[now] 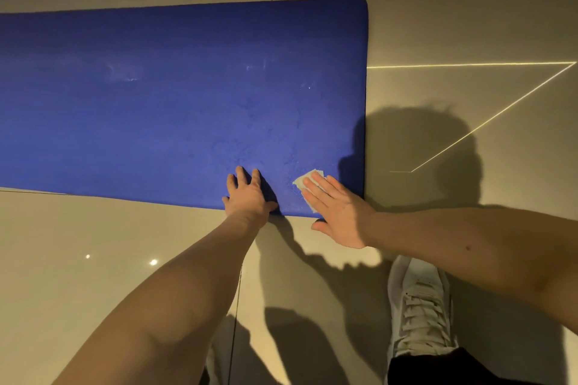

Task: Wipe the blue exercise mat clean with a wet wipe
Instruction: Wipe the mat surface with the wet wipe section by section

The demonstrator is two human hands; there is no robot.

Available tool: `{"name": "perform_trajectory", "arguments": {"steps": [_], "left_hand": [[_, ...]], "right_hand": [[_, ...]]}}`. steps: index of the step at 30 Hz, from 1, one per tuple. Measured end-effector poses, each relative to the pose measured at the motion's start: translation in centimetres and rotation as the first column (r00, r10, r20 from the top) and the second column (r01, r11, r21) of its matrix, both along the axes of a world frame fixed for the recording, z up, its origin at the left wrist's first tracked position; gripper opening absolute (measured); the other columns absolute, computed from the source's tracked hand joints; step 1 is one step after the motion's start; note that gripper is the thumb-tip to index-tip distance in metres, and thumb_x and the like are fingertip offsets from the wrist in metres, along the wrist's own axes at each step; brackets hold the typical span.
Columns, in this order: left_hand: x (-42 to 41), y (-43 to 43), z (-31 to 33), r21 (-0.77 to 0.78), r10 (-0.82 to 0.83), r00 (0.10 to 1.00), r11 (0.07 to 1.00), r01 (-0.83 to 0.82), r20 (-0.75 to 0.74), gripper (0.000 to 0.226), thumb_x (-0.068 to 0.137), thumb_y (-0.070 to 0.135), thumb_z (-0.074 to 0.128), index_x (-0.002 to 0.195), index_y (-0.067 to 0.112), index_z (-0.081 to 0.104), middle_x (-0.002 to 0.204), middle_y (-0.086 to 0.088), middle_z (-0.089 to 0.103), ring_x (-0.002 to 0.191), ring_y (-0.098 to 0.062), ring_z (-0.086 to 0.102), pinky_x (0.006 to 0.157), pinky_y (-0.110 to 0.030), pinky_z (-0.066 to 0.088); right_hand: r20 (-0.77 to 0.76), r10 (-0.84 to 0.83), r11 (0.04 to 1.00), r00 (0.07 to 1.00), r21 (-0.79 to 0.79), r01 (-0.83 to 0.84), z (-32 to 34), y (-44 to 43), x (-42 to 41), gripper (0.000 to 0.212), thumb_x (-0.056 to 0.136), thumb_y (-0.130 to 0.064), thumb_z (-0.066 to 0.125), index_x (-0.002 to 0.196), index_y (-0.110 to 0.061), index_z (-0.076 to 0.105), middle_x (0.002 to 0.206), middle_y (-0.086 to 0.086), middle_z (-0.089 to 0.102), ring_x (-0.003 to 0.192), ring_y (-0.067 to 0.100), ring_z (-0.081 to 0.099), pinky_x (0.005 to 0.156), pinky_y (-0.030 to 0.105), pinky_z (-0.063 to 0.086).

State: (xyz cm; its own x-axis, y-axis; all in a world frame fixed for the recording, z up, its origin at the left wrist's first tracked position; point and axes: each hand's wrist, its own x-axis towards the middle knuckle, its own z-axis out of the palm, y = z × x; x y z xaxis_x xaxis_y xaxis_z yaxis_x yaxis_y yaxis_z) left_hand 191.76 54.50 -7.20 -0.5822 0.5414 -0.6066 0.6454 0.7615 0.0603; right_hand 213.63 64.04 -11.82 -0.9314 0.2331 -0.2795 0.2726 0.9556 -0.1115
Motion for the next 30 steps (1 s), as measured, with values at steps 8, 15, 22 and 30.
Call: {"name": "perform_trajectory", "arguments": {"steps": [8, 15, 22, 30], "left_hand": [[-0.3, -0.3, 0.0, 0.004, -0.041, 0.999, 0.999, 0.041, -0.032, 0.094, 0.089, 0.05, 0.069, 0.16, 0.03, 0.01, 0.166, 0.002, -0.008, 0.152, -0.03, -0.005, 0.115, -0.052, 0.034], [-0.9, 0.0, 1.4, -0.073, -0.118, 0.991, 0.991, 0.113, -0.067, 0.095, 0.086, 0.058, 0.068, 0.158, 0.036, 0.01, 0.165, 0.003, -0.002, 0.149, -0.027, 0.002, 0.092, -0.044, 0.049], [-1.2, -0.1, 1.8, -0.103, -0.19, 0.976, 0.978, 0.179, -0.107, 0.085, 0.092, 0.054, 0.062, 0.159, 0.038, 0.012, 0.163, 0.003, 0.002, 0.147, -0.028, 0.008, 0.087, -0.041, 0.052], [-1.3, 0.0, 1.7, -0.118, -0.185, 0.976, 0.978, 0.172, -0.112, 0.086, 0.091, 0.057, 0.063, 0.158, 0.04, 0.011, 0.163, 0.005, 0.004, 0.147, -0.027, 0.008, 0.073, -0.037, 0.047]], "right_hand": [[-0.122, -0.219, 0.975, 0.968, 0.01, 0.221, 1.6, 8.7, -4.7, 0.079, 0.094, -0.048, 0.064, 0.15, 0.001, 0.038, 0.155, 0.017, 0.038, 0.147, 0.037, 0.031, 0.122, 0.047, 0.024], [-0.107, 0.13, 0.983, 0.986, 0.146, -0.114, 0.1, 0.5, -1.8, 0.069, 0.102, -0.048, 0.049, 0.152, -0.001, 0.04, 0.16, 0.018, 0.034, 0.151, 0.037, 0.026, 0.121, 0.045, 0.016], [-0.116, 0.351, 0.936, 0.929, 0.071, -0.345, -0.7, -0.2, -1.9, 0.067, 0.105, -0.045, 0.042, 0.159, -0.008, 0.028, 0.168, 0.012, 0.018, 0.157, 0.027, 0.01, 0.125, 0.041, 0.003], [-0.172, 0.311, 0.95, 0.935, 0.014, -0.313, -0.2, 1.0, -1.1, 0.07, 0.104, -0.043, 0.05, 0.16, -0.007, 0.028, 0.168, 0.012, 0.019, 0.157, 0.027, 0.01, 0.126, 0.041, 0.005]]}}
